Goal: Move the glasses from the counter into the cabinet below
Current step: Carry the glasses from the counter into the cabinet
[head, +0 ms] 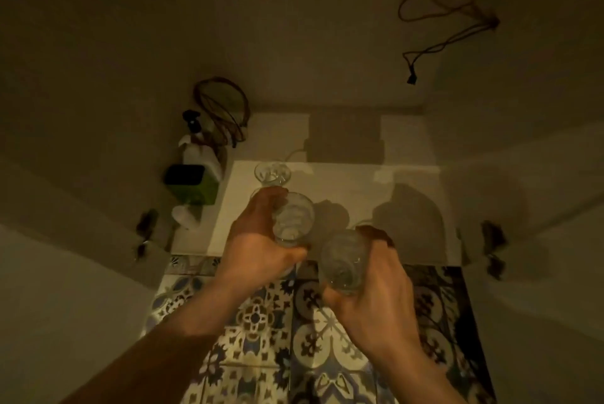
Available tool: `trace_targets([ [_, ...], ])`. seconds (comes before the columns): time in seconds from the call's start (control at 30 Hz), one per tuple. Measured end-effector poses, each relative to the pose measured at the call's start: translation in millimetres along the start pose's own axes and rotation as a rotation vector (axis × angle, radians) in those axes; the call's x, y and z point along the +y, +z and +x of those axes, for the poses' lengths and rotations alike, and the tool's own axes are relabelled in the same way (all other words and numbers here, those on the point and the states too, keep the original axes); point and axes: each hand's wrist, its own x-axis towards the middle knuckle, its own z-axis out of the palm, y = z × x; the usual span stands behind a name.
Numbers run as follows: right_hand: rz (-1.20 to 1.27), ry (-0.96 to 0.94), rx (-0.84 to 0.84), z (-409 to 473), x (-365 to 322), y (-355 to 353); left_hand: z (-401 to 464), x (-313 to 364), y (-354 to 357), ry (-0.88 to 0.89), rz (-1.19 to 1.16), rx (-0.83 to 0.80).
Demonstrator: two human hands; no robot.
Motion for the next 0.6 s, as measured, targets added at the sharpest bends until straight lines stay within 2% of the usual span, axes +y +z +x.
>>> trace_targets([
  [0.1, 0.005, 0.02, -0.031, 26.4, 28.7, 42.6, 29.0, -42.8, 32.7, 0.069, 0.056, 0.001],
  [0.17, -0.017, -0.034, -0.006, 42.2, 44.4, 70.1, 49.8, -64.5, 52.6, 0.124, 0.062, 0.004],
  [0.23, -0.079, -0.106, 0.027, 58.7, 56.7, 94.3, 71.4, -79.8, 67.9, 0.12, 0.052, -0.006],
  [0.37, 0.004, -0.136, 0.065, 90.8, 76.7, 129.2, 115.3, -101.7, 98.1, 0.119, 0.004, 0.003],
  [0.6, 0.001, -0.203, 0.084, 136.3, 104.8, 166.3, 182.4, -126.0, 142.8, 0.106, 0.005, -0.019],
])
